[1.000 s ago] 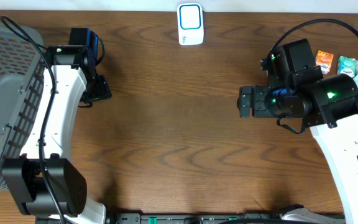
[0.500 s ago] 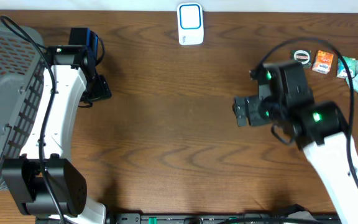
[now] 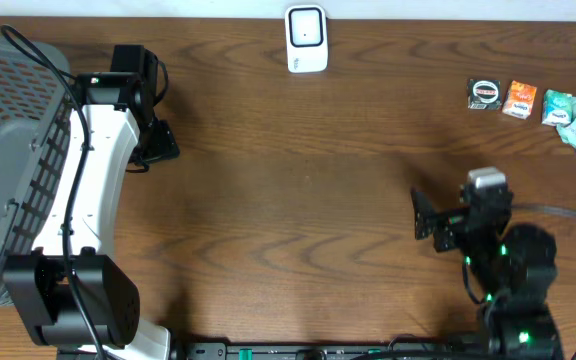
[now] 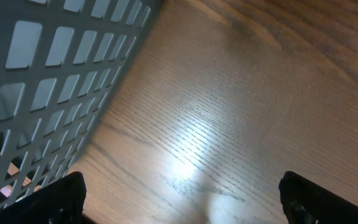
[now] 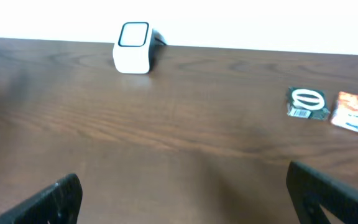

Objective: Scan the item barcode

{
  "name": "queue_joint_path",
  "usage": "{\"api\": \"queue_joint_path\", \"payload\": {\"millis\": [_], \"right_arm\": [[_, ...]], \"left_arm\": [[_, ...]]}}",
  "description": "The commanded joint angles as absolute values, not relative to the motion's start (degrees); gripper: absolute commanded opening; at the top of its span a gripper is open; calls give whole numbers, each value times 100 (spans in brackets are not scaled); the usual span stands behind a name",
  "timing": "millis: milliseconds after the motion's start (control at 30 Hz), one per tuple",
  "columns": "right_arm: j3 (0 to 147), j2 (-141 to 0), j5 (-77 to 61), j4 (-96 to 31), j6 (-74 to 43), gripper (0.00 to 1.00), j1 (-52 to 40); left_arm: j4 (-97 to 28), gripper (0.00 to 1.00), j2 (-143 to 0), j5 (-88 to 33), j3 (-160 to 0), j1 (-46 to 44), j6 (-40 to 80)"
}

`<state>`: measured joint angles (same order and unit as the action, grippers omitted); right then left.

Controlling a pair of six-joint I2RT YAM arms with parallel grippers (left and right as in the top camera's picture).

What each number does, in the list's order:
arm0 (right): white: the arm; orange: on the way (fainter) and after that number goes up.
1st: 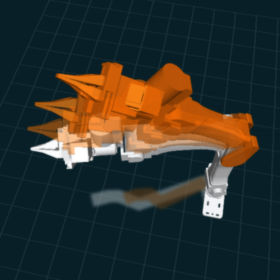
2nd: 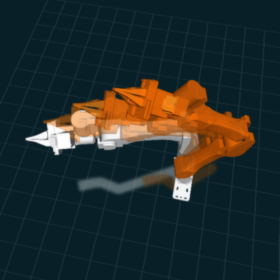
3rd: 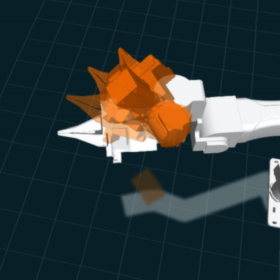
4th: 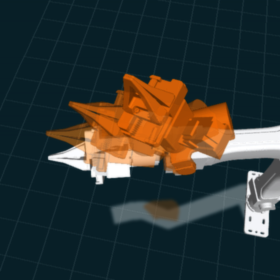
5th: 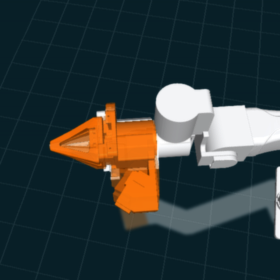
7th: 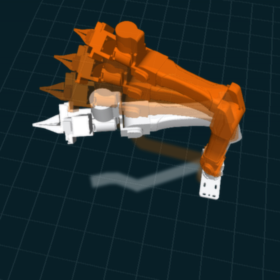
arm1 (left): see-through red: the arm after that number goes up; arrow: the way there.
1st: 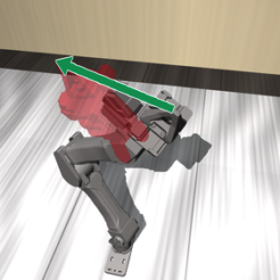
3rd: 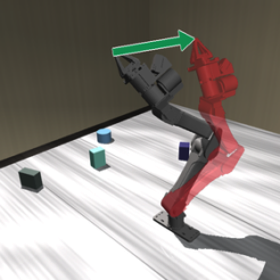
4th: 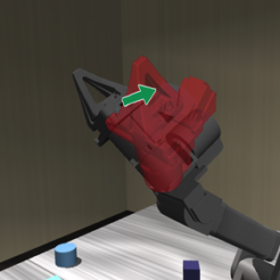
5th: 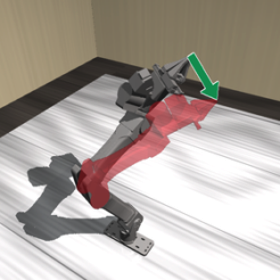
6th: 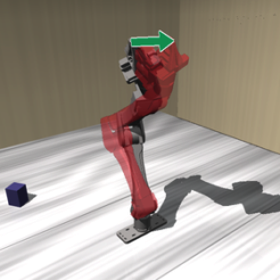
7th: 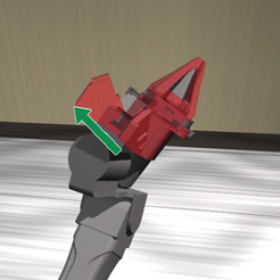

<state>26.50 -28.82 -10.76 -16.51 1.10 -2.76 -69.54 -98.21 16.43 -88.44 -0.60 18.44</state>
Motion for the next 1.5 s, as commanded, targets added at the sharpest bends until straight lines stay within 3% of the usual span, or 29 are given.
{"api": "queue_joint_path", "payload": {"millis": [0, 367, 867, 1467], "right_arm": [[1855, -2071, -1216, -1026, 244, 99, -169], [36, -803, -1216, 1243, 242, 99, -169], [32, -30, -554, -405, 1, 99, 386], [32, -27, -91, -449, 97, 99, -283]], "left_arm": [[-6980, 98, -9804, 1656, -8899, -60, 1935], [-6980, 98, -9804, 1656, -8899, -60, 1935], [-6980, 98, -9804, 1656, -8899, -60, 1935], [-6982, 98, -9804, 1656, -8899, -60, 1935]]}}
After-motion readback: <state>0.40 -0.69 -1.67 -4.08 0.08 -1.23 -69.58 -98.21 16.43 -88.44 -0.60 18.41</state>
